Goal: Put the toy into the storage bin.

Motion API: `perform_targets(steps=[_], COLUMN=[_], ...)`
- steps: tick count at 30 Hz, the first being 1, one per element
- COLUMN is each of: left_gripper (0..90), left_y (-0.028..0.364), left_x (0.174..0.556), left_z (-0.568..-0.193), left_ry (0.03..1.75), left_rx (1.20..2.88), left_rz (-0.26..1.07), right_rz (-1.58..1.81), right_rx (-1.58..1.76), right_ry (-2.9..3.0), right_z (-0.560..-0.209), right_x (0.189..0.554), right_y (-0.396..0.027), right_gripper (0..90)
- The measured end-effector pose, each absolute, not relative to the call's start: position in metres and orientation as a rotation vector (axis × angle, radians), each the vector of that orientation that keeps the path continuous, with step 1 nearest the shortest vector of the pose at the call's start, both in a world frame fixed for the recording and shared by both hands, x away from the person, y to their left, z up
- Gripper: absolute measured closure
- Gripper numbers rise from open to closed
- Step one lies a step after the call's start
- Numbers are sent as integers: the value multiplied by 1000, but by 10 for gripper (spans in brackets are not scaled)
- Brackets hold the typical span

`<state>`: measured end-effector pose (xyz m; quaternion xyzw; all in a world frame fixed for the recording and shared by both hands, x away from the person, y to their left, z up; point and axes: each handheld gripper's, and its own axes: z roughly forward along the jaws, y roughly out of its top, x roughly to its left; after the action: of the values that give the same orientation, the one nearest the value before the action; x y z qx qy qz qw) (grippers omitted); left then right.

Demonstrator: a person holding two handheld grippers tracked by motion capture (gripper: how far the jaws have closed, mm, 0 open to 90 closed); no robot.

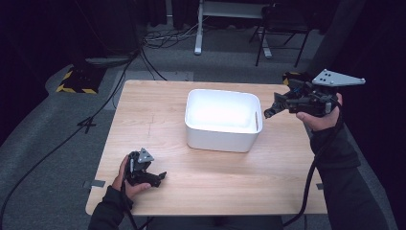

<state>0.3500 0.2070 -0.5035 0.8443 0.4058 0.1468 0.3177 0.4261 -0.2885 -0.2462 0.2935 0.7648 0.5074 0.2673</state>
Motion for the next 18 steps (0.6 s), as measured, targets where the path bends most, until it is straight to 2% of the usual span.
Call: perform_targets(steps=[18], left_gripper=[6], left_y=[207], left_x=[350], left_z=[-503], left_ry=[1068], left_rx=[2222], left_rz=[386], right_rz=[1412], right_rx=[703], right_ry=[2141], right_z=[-257], right_x=[434], right_y=[-261], right_gripper=[244])
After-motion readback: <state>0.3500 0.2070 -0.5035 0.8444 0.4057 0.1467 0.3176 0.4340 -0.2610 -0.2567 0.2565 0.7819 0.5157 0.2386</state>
